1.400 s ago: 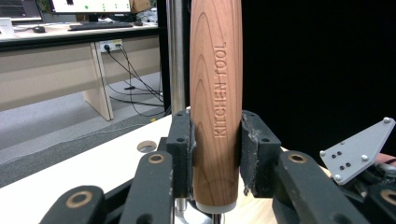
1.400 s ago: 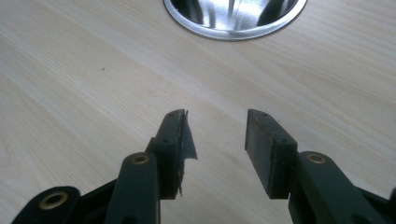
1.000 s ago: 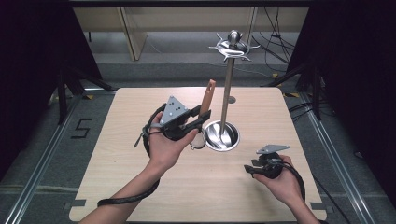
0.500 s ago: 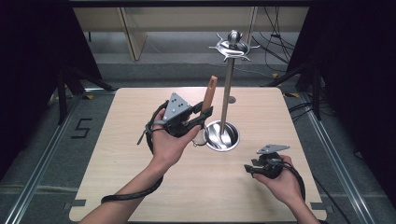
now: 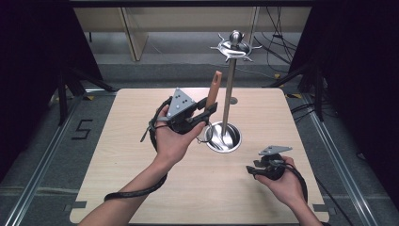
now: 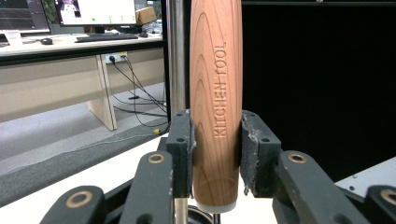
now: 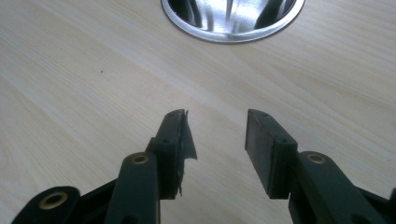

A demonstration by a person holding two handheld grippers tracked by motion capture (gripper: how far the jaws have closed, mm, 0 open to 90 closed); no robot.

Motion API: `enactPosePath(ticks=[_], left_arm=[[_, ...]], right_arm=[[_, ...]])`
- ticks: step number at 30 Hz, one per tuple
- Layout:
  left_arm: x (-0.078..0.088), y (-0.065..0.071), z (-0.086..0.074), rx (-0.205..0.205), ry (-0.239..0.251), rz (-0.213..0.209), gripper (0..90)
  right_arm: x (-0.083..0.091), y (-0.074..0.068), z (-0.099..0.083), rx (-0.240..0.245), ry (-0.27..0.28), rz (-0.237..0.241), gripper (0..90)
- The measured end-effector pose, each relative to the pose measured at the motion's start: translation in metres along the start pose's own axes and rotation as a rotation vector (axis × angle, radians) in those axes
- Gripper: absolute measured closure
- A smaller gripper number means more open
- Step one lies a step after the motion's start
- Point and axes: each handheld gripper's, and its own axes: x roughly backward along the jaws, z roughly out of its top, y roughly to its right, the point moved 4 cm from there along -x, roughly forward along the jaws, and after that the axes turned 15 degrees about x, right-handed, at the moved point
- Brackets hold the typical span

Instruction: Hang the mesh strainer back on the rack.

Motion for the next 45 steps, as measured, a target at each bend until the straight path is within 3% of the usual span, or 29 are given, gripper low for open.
enactPosePath(ticks=[3, 4, 9, 11, 15, 17, 18, 23, 24, 25, 27, 28, 30, 31, 45], left_arm=[[-0.002, 0.0, 0.002, -0.003, 0.007, 0.002, 67.3], [-0.002, 0.001, 0.003, -0.001, 0.008, 0.002, 67.3], [-0.004, 0.003, 0.006, 0.002, 0.018, 0.002, 67.3], [-0.005, 0.003, 0.007, -0.002, 0.02, 0.004, 67.3], [-0.006, 0.004, 0.008, -0.004, 0.026, 0.006, 67.3], [-0.006, 0.005, 0.009, -0.008, 0.032, 0.005, 67.3], [-0.006, 0.005, 0.009, -0.007, 0.033, 0.005, 67.3], [-0.008, 0.006, 0.013, -0.01, 0.039, 0.011, 67.3], [-0.008, 0.006, 0.014, -0.006, 0.042, 0.012, 67.3], [-0.009, 0.007, 0.015, -0.004, 0.047, 0.014, 67.3], [-0.009, 0.007, 0.016, -0.007, 0.05, 0.018, 67.3], [-0.01, 0.007, 0.016, -0.009, 0.052, 0.02, 67.3], [-0.01, 0.007, 0.017, -0.011, 0.054, 0.027, 67.3], [-0.012, 0.007, 0.018, -0.012, 0.057, 0.031, 67.3], [-0.018, 0.009, 0.021, -0.02, 0.078, 0.055, 67.2]], right_arm=[[0.0, 0.0, 0.0, 0.0, 0.003, 0.0, 58.6], [-0.001, 0.002, 0.0, 0.027, 0.018, -0.011, 58.6], [-0.001, 0.002, 0.0, 0.016, 0.011, -0.006, 58.6], [-0.003, 0.005, 0.0, 0.054, 0.03, -0.016, 58.6], [0.0, 0.002, 0.0, 0.023, 0.015, -0.012, 58.6], [-0.001, 0.004, -0.001, 0.043, 0.019, -0.019, 58.6], [-0.001, 0.002, -0.001, 0.019, 0.005, -0.008, 58.5], [-0.001, 0.002, -0.001, 0.028, 0.009, -0.01, 58.5], [-0.002, 0.005, 0.0, 0.055, 0.025, -0.021, 58.5], [-0.001, 0.003, 0.0, 0.03, 0.013, -0.014, 58.5], [-0.001, 0.004, -0.001, 0.046, 0.016, -0.018, 58.5], [-0.001, 0.002, 0.0, 0.024, 0.014, -0.012, 58.5], [-0.001, 0.003, 0.0, 0.026, 0.015, -0.013, 58.5], [-0.001, 0.004, -0.001, 0.052, 0.019, -0.02, 58.5], [-0.001, 0.004, -0.001, 0.054, 0.021, -0.021, 58.5]])
